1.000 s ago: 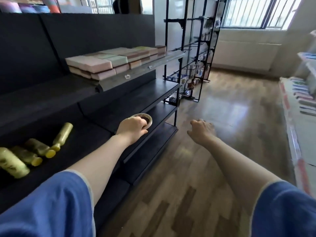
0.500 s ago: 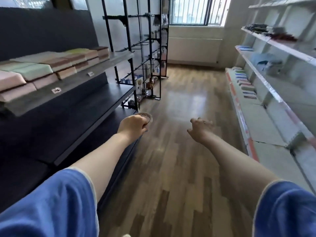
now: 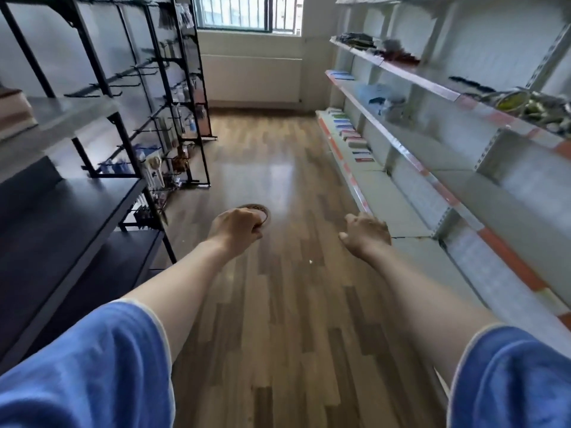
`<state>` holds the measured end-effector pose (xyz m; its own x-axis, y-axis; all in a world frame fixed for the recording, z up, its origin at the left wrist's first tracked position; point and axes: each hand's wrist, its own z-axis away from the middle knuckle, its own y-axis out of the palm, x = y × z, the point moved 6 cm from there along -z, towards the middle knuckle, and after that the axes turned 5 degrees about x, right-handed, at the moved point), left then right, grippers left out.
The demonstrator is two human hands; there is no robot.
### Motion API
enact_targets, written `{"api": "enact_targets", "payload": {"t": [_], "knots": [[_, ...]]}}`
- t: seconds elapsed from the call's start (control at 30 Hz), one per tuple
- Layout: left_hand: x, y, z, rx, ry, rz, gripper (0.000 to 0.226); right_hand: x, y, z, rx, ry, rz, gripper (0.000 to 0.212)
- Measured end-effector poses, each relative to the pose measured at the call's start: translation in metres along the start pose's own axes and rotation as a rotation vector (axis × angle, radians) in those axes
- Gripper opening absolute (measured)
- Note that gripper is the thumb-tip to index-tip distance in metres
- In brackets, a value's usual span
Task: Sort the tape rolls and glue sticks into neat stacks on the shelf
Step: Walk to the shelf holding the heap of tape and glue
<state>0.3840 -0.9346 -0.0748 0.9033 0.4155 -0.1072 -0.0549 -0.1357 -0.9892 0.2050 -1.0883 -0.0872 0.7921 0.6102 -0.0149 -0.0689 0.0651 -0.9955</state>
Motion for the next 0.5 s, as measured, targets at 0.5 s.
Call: {"api": "enact_targets", "payload": {"t": [0.5], "knots": [[0.040, 0.006, -0.186, -0.023, 0.084, 0.012, 0.018, -0.006, -0.020, -0.165, -0.042, 0.085, -0.048, 0.039]]}}
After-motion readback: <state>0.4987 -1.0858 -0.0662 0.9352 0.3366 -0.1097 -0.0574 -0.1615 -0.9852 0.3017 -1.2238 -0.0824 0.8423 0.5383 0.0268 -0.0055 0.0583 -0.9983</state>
